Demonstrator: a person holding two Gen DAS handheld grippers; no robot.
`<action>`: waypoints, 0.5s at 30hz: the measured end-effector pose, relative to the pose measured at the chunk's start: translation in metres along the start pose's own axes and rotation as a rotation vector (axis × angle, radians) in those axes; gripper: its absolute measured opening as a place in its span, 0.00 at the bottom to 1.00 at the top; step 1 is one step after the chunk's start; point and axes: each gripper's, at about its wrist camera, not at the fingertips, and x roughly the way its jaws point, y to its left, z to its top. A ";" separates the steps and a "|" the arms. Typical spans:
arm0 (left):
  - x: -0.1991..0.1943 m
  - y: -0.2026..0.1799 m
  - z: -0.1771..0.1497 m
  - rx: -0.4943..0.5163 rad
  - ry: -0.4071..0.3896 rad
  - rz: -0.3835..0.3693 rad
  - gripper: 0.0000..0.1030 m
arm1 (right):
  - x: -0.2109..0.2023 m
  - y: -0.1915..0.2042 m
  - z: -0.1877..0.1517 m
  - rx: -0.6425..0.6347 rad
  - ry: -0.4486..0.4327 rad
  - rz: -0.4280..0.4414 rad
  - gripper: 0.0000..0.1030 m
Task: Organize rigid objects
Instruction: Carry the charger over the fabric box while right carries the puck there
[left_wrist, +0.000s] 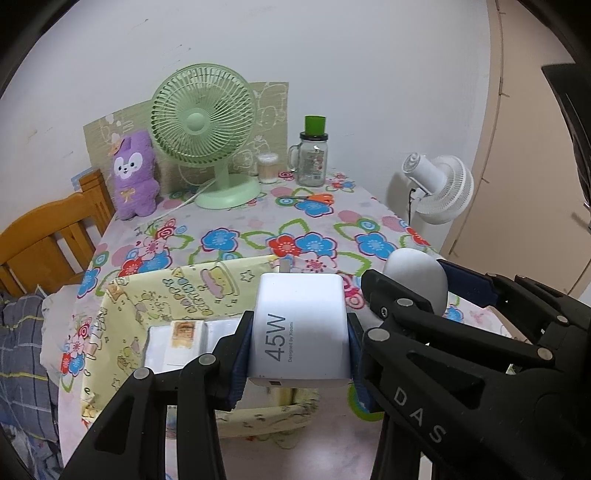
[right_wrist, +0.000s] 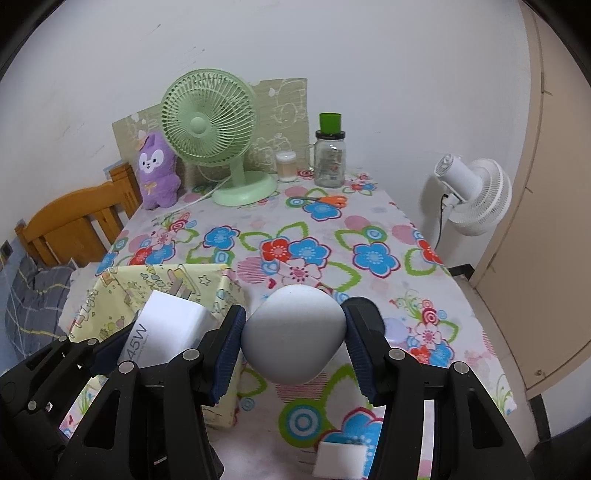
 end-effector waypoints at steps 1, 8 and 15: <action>0.001 0.003 0.000 -0.001 0.001 0.004 0.46 | 0.001 0.002 0.000 -0.001 0.002 0.003 0.55; 0.006 0.022 0.000 -0.005 0.011 0.028 0.46 | 0.014 0.022 0.005 -0.015 0.013 0.024 0.55; 0.016 0.039 -0.001 -0.019 0.032 0.043 0.46 | 0.030 0.037 0.006 -0.026 0.040 0.042 0.55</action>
